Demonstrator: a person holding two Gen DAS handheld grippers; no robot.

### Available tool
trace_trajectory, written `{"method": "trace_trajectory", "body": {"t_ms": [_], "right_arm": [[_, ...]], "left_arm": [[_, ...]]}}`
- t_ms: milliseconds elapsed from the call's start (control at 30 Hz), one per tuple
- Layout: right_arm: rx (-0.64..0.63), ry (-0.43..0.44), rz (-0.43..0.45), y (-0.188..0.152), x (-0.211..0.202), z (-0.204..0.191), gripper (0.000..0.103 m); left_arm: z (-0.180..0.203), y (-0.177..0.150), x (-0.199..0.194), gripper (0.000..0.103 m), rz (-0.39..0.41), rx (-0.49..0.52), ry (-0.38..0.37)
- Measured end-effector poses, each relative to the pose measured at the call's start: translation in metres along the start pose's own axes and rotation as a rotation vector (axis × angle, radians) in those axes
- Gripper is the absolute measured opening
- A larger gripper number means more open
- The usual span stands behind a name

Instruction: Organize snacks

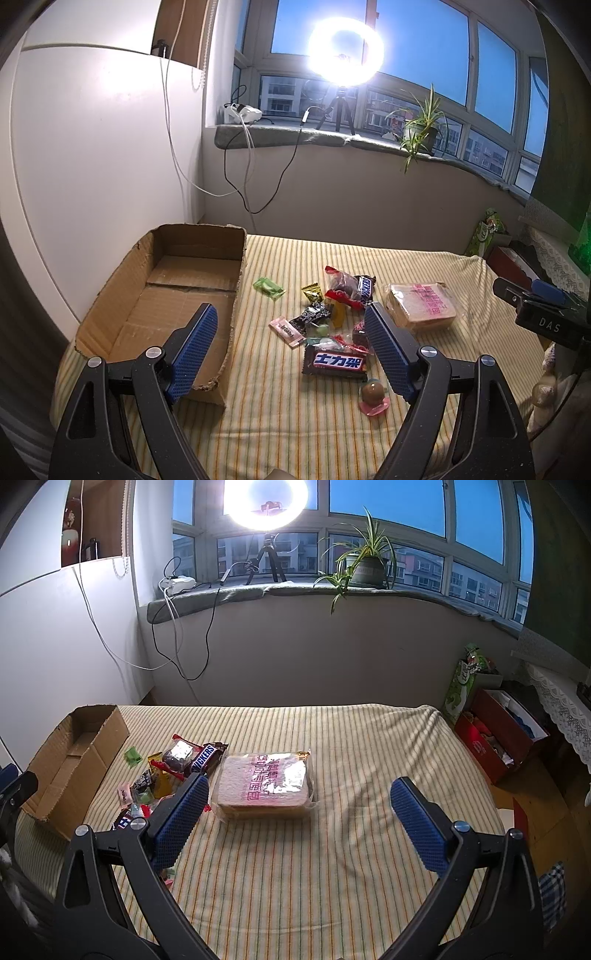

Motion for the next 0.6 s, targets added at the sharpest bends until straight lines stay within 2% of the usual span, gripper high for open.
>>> {"method": "trace_trajectory", "body": {"t_ms": [600], "right_arm": [[-0.004,0.005,-0.011,0.0013,0.0052,0.0010,0.101]], "left_arm": [[0.0036,0.0036,0.0061,0.082,-0.010,0.006,-0.012]]}}
Point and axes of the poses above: each gripper's, at about its wrist camera, not at the fingertips, and x roughly the way its jaws point, z to its right, y to its top, the point moved 9 cm from there along x, roughly the way its jaws point, and after that the axes turned 12 degrees about -z, right-handed, at the moved point
